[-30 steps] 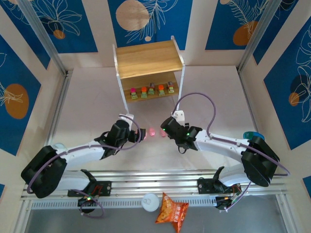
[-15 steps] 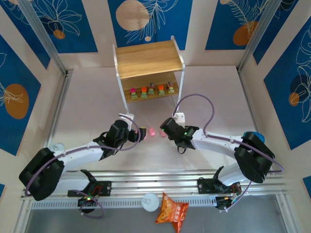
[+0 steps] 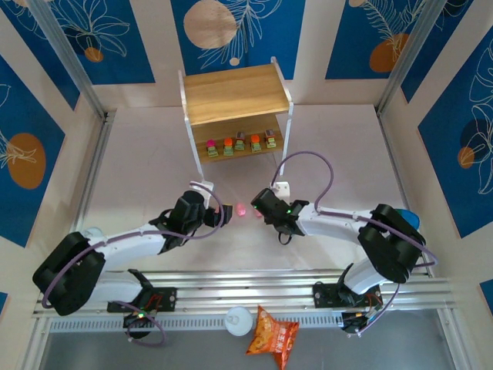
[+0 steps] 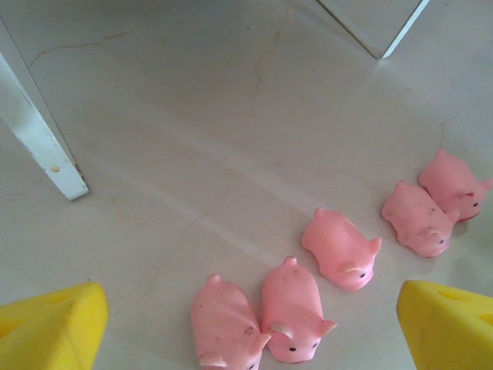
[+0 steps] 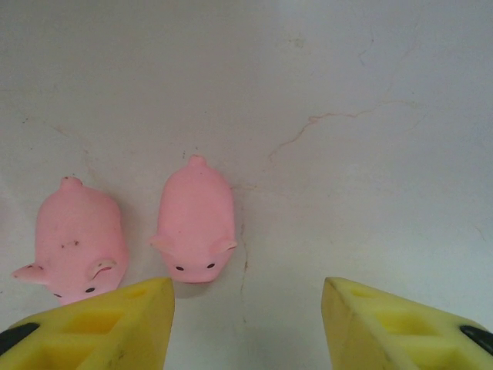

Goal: Place and organize the plastic toys onto the shelf

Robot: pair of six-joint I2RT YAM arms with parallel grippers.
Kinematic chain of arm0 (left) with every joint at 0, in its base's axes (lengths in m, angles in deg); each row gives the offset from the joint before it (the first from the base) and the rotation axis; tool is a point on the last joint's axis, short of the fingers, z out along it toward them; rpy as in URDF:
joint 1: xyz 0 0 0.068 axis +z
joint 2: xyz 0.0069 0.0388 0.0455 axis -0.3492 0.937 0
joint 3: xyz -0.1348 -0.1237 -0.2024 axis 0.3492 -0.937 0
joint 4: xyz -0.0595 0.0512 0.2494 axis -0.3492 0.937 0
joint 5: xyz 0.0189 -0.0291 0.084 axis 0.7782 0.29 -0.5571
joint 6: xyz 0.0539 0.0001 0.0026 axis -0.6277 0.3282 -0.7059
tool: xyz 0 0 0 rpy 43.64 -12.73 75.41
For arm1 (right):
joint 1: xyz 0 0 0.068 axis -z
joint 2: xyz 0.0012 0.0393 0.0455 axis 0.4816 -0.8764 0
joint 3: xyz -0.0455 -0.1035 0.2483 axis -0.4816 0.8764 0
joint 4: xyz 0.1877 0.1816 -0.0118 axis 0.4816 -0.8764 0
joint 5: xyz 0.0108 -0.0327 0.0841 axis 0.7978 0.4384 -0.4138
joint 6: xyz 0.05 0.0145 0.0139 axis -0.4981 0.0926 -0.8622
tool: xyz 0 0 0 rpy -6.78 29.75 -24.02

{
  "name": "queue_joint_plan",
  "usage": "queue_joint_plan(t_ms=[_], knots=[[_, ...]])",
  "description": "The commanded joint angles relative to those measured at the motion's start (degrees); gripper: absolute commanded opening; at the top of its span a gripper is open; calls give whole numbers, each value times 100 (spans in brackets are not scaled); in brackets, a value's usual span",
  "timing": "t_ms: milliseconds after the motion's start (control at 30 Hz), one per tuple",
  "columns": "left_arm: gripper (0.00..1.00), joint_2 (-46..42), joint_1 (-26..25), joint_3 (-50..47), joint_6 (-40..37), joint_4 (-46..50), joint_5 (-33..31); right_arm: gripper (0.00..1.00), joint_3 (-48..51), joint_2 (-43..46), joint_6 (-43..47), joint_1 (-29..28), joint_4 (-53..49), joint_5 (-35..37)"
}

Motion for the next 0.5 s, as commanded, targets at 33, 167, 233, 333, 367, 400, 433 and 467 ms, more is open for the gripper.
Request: queue_joint_plan(t_ms=[33, 167, 233, 333, 367, 400, 433, 467], knots=[[96, 39, -38, 87, -12, -45, 87, 55, -192, -127, -96, 38, 103, -87], [96, 39, -34, 99, -16, -23, 91, 55, -271, -215, -79, 55, 146, -139], [96, 43, -36, 110, -12, -19, 92, 55, -315, -259, -70, 56, 164, -146], [96, 43, -34, 118, -12, -10, 92, 55, -378, -330, -50, 86, 180, -166], [96, 42, -35, 117, -12, -10, 91, 55, -400, -350, -49, 97, 189, -187], [96, 41, -34, 120, -12, -7, 91, 55, -409, -369, -48, 115, 204, -210], [96, 35, -31, 119, -12, -6, 91, 55, -410, -378, -36, 143, 224, -231], [96, 31, -33, 117, -11, -3, 91, 55, -412, -387, -31, 171, 245, -248]])
